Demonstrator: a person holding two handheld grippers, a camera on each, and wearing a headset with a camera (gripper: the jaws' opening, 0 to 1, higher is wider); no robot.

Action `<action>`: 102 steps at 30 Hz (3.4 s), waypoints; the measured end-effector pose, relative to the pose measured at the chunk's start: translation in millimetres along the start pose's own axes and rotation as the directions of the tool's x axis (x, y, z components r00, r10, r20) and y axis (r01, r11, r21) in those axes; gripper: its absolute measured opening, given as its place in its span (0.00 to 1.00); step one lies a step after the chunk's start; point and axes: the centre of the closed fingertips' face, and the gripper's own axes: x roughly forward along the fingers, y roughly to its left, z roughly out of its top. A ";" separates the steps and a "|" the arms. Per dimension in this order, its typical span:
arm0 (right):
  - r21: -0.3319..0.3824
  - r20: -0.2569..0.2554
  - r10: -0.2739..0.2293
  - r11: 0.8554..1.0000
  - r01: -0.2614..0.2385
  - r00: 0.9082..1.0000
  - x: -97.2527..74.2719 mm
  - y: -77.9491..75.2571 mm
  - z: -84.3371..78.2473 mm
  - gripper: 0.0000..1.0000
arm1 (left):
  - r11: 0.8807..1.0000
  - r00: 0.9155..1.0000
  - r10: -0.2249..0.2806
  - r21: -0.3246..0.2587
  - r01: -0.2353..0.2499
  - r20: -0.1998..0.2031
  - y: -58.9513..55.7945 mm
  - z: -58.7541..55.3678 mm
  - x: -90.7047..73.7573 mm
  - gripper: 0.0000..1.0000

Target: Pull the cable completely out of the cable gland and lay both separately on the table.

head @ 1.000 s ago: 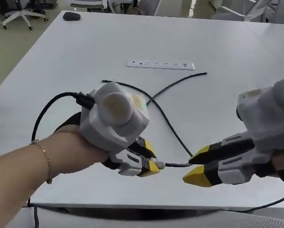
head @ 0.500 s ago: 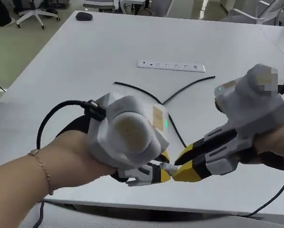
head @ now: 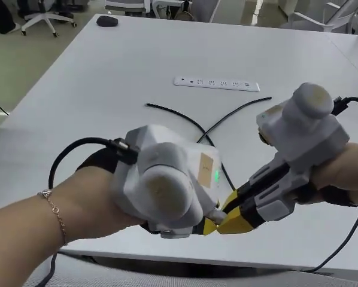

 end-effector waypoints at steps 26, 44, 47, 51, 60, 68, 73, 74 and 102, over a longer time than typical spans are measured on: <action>-0.468 -0.097 -0.385 0.831 0.299 0.918 16.1 -19.2 -8.5 0.10 | 0.873 0.983 -0.173 -0.453 0.181 0.059 -7.5 -23.7 17.5 0.15; -0.606 0.005 -0.504 0.685 0.403 0.864 9.9 -27.0 -5.2 0.10 | 0.788 0.969 -0.166 -0.566 0.242 0.184 0.0 -21.4 16.3 0.16; -0.612 0.011 -0.504 0.680 0.404 0.864 2.0 -29.8 -5.1 0.10 | 0.820 0.973 -0.122 -0.532 0.211 0.198 4.2 -16.2 15.4 0.17; -0.559 0.038 -0.470 0.721 0.408 0.882 -2.4 -27.2 -5.8 0.10 | 0.838 0.979 -0.107 -0.514 0.181 0.171 7.8 -21.7 14.4 0.28; -0.472 0.087 -0.379 0.799 0.373 0.921 -1.7 -20.7 -4.6 0.10 | 0.859 0.970 -0.123 -0.467 0.209 0.208 -0.4 -15.6 15.3 0.25; -0.315 0.052 -0.309 0.897 0.309 0.950 -0.5 -19.8 -12.0 0.12 | 0.893 0.979 -0.103 -0.417 0.168 0.175 -0.7 -13.6 18.0 0.17; -0.207 0.013 -0.211 0.956 0.209 0.977 -1.0 -14.7 -20.8 0.23 | 0.951 0.988 -0.065 -0.290 0.105 0.144 -0.5 -8.6 17.8 0.17; -0.197 0.023 -0.184 0.963 0.185 0.983 -0.2 -12.5 -19.3 0.24 | 0.955 0.987 -0.063 -0.279 0.102 0.146 -1.3 -6.8 17.3 0.17; -0.229 -0.023 -0.242 0.946 0.231 0.970 6.1 -14.5 -11.9 0.12 | 0.953 0.991 -0.084 -0.283 0.110 0.103 -5.2 -16.2 24.5 0.17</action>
